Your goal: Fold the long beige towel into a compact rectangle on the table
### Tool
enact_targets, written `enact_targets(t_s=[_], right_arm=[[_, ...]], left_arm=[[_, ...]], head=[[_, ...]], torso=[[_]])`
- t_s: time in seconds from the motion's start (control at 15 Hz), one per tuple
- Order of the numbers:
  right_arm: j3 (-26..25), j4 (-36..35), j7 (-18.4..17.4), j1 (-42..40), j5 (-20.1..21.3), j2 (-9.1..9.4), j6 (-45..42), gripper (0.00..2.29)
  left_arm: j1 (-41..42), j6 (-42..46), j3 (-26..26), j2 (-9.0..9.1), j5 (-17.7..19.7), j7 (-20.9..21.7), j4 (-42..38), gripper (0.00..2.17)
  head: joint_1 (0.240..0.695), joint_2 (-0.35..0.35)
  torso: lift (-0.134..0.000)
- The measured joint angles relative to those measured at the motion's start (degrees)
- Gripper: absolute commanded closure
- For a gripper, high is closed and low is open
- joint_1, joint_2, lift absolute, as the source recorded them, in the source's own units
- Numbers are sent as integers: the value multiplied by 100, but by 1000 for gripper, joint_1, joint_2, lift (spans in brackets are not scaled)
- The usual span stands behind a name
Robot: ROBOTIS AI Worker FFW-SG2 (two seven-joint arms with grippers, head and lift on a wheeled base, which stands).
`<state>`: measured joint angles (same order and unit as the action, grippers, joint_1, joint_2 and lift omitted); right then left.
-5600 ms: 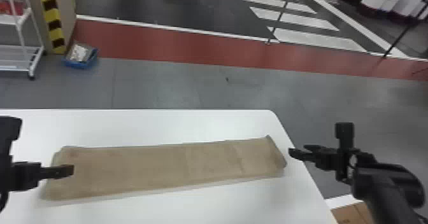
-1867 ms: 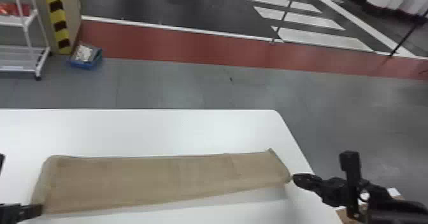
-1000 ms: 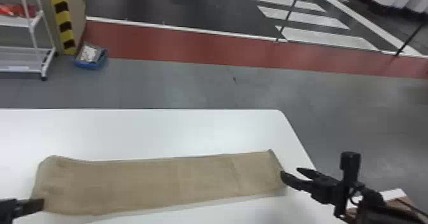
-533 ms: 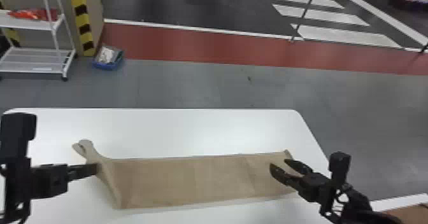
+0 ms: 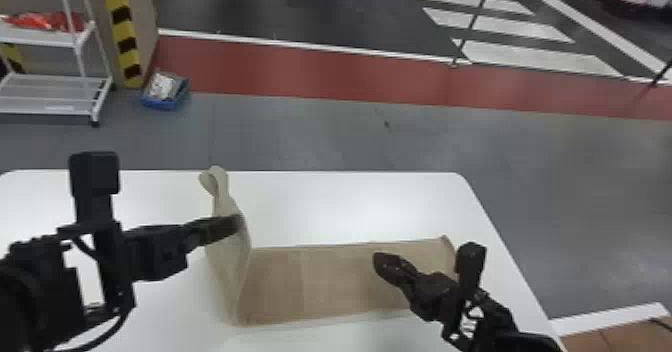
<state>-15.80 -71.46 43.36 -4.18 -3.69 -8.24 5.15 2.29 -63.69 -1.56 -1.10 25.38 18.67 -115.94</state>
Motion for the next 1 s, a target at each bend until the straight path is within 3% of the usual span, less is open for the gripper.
enact_targets(t_s=[0.13, 0.6, 0.8, 1.0], right_arm=[[284, 240, -161, 103, -1, 35, -219, 1507], [683, 1467, -179, 740, 2, 107, -1003, 1507], [669, 1571, -291, 786, -79, 120, -1313, 1507], [333, 1482, -322, 712, -332, 11, -1476, 1507]], left_arm=[[-32, 759, -561, 32, 64, -273, 225, 1015], [-320, 2333, -2112, 109, 201, -988, 1257, 1015], [-437, 3055, -2553, 110, 327, -1238, 1716, 1015], [-457, 3501, -2860, 110, 442, -1401, 1854, 1015]], head=[[695, -292], [695, -350], [695, -350], [695, -350]], torso=[[0], [0], [0], [0]])
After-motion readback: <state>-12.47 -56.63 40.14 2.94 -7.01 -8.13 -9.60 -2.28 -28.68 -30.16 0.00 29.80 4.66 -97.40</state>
